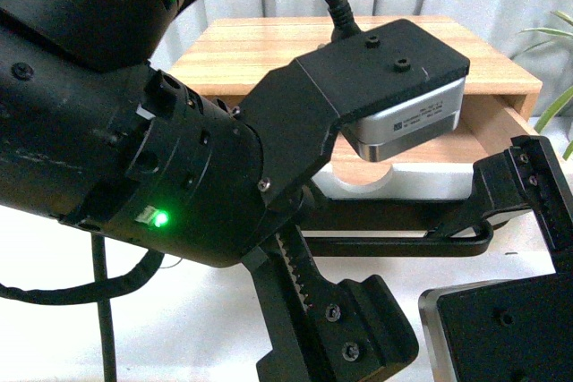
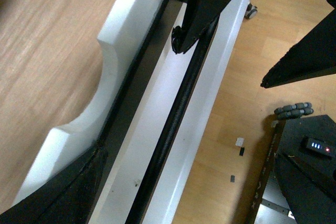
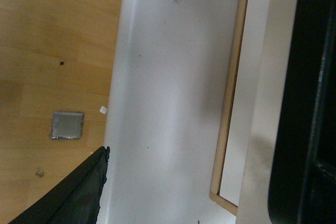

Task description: Pull drawer

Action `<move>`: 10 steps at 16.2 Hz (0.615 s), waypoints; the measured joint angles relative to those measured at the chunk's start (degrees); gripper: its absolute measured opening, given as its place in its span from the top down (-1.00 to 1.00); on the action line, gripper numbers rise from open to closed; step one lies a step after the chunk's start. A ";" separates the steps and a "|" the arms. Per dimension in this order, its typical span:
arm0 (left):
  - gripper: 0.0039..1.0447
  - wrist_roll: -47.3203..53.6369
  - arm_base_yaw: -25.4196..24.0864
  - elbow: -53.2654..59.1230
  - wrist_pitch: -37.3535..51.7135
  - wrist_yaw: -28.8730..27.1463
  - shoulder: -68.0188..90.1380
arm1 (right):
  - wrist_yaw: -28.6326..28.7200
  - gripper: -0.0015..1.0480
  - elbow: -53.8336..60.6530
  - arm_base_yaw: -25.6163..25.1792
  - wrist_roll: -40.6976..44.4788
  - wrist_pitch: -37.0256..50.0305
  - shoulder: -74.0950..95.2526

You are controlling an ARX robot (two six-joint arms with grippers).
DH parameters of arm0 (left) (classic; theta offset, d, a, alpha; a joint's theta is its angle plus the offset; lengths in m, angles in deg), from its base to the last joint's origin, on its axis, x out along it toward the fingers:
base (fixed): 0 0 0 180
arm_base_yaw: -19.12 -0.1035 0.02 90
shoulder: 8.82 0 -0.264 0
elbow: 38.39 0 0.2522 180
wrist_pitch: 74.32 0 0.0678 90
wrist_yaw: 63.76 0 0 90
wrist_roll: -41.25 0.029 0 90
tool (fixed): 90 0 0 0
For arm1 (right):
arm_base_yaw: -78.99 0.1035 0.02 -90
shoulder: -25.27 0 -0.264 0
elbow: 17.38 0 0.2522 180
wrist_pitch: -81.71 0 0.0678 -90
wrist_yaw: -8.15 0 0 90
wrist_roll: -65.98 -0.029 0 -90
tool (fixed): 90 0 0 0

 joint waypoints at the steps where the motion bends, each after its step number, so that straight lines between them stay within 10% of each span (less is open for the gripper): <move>1: -0.88 -0.17 -0.11 0.00 0.04 0.15 -0.66 | -0.07 -0.88 0.00 -0.04 -0.07 -0.81 -1.18; 10: -0.88 -14.53 -8.15 0.00 11.13 1.64 -13.00 | 8.66 -0.88 -3.65 -6.23 -13.77 -3.02 -12.59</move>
